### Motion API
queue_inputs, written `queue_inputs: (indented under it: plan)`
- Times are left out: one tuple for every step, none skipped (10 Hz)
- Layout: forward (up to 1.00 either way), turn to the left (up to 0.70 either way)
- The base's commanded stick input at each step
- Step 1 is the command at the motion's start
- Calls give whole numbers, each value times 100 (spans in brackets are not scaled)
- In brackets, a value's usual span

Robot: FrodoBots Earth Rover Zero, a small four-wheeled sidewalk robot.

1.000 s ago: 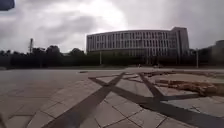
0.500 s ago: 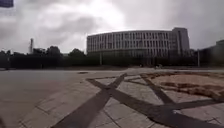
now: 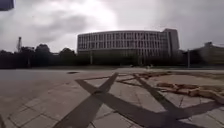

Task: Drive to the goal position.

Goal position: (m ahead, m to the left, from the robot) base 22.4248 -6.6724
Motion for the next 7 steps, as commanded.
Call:
queue_inputs:
  plan:
    - [70, 0]
    - [70, 0]
    - [70, 0]
    - [70, 0]
    - [70, 0]
    - [70, 0]
    - [70, 0]
